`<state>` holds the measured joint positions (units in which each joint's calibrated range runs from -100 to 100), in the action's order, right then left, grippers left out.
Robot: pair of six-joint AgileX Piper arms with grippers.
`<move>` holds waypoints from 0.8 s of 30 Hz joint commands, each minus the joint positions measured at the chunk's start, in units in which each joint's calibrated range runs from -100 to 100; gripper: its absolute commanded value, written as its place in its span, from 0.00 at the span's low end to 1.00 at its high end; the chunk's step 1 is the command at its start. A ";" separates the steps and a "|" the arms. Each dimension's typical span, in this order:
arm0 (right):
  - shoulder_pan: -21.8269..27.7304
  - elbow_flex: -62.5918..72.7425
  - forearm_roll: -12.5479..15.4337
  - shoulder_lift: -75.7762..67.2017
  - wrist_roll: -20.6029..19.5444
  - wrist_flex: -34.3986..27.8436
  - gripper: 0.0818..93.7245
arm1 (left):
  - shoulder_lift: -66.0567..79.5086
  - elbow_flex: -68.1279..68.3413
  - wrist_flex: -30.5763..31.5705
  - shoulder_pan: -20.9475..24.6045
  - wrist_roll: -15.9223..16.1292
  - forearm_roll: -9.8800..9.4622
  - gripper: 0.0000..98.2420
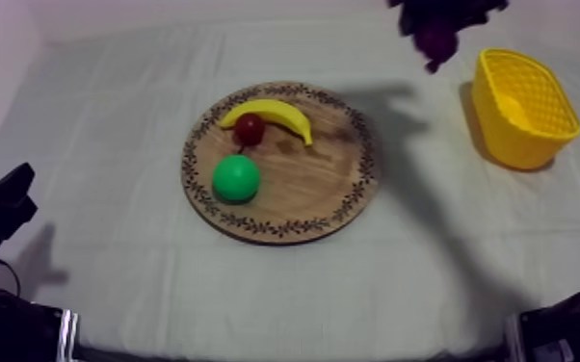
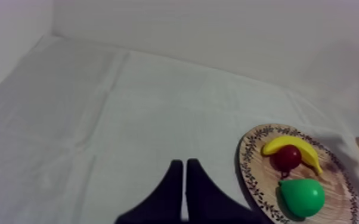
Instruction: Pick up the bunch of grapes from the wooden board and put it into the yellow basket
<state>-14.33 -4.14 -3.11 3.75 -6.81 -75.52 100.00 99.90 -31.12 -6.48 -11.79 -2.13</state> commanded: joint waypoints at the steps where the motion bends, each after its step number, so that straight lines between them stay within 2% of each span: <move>1: 6.31 -0.18 -0.22 -2.11 4.57 1.56 0.36 | 0.00 -0.01 0.00 0.01 -0.01 0.00 0.00; 8: 15.25 -3.17 0.18 -4.18 13.11 7.78 0.36 | 0.00 -0.01 0.00 0.01 -0.01 0.00 0.00; 15: 20.78 -11.65 1.89 -3.27 20.58 17.68 0.37 | 0.00 -0.01 0.00 0.01 -0.01 0.00 0.00; 19: 22.35 -15.39 2.99 -0.53 22.71 20.94 0.37 | 0.00 -0.01 0.00 0.01 -0.01 0.00 0.00; 24: 23.23 -16.60 3.98 5.00 23.33 21.14 0.39 | 0.00 -0.01 0.00 0.01 -0.01 0.00 0.00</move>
<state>8.85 -20.91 0.75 6.95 16.61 -54.07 100.00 99.90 -31.12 -6.48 -11.79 -2.13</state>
